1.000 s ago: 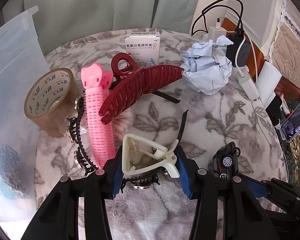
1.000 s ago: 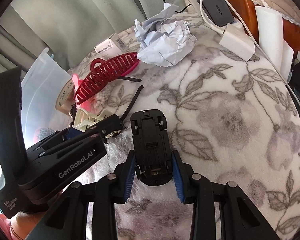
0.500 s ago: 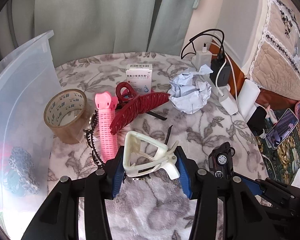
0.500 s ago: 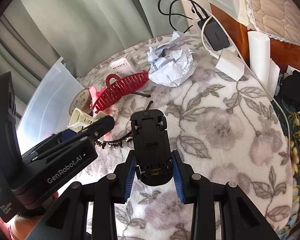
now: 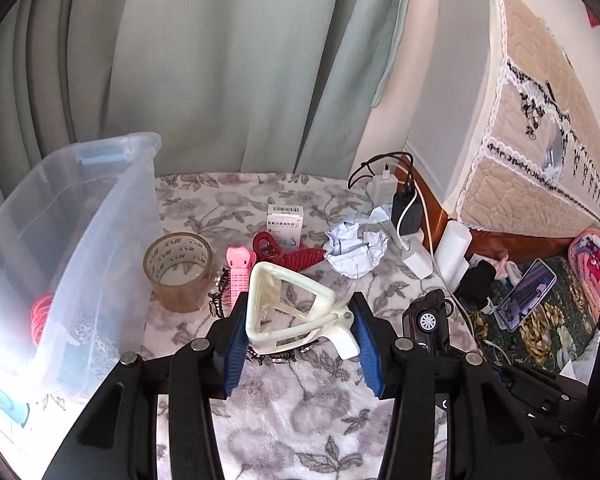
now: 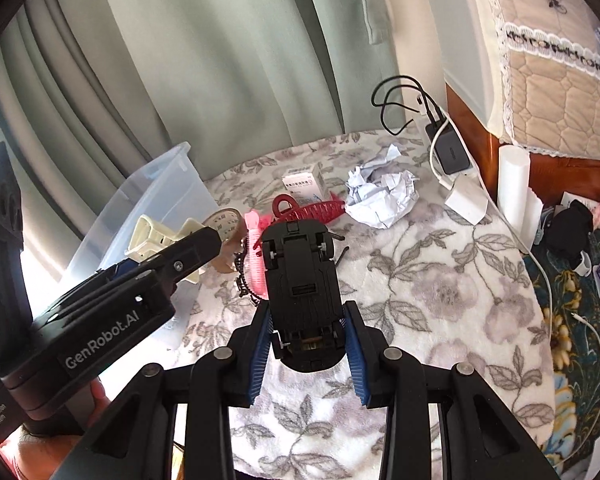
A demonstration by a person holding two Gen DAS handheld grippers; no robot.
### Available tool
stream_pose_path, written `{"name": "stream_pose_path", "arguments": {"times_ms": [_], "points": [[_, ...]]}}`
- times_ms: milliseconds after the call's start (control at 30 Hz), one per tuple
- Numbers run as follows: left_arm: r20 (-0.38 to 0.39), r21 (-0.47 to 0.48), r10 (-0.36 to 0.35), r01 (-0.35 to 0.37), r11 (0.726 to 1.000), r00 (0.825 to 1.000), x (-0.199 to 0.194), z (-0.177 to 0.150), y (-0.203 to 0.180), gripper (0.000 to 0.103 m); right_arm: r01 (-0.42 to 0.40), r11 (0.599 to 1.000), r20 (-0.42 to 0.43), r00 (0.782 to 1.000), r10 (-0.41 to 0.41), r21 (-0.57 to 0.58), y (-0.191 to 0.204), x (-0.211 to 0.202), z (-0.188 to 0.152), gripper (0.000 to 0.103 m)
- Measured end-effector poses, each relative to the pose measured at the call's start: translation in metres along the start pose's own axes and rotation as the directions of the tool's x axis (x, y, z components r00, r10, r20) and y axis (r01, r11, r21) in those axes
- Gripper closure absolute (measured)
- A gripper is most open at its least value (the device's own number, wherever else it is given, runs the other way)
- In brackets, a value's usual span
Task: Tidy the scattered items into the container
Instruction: 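Carry the cream clip and toy car toward the clear box with both tools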
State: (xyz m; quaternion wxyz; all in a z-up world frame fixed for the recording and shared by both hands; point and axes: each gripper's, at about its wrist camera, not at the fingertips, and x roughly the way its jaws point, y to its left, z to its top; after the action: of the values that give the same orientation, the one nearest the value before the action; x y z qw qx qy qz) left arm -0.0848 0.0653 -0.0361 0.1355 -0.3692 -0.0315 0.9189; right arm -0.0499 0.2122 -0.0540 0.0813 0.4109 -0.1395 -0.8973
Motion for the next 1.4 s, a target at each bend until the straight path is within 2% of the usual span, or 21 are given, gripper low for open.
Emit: {"name": "stream_pose_path", "arguments": {"times_ms": [333,833,1233,1400], "points": [[0.121,-0.062,0.003,0.005,0.998,0.993,-0.063,0.005,0.024,0.054,-0.016,0.997,0.086,0.996,0.022,-0.079,0.043,-0.038,0.006,0.066],[0.259,-0.165,0.042,0.001,0.986,0.965,-0.131,0.004,0.068,0.054,-0.061,0.974,0.151,0.984,0.095,-0.218,0.117,-0.068,0.008,0.066],[0.309,-0.287,0.129,-0.037,0.957,0.942,-0.156,-0.005,0.126,0.053,-0.131,0.929,0.104,0.979,0.177,-0.347,0.186,-0.051,0.01,0.066],[0.286,-0.344,0.158,-0.053,0.937,0.945,-0.146,-0.013,0.153,0.054,-0.155,0.912,0.062,0.979,0.192,-0.379,0.204,-0.03,0.007,0.066]]}}
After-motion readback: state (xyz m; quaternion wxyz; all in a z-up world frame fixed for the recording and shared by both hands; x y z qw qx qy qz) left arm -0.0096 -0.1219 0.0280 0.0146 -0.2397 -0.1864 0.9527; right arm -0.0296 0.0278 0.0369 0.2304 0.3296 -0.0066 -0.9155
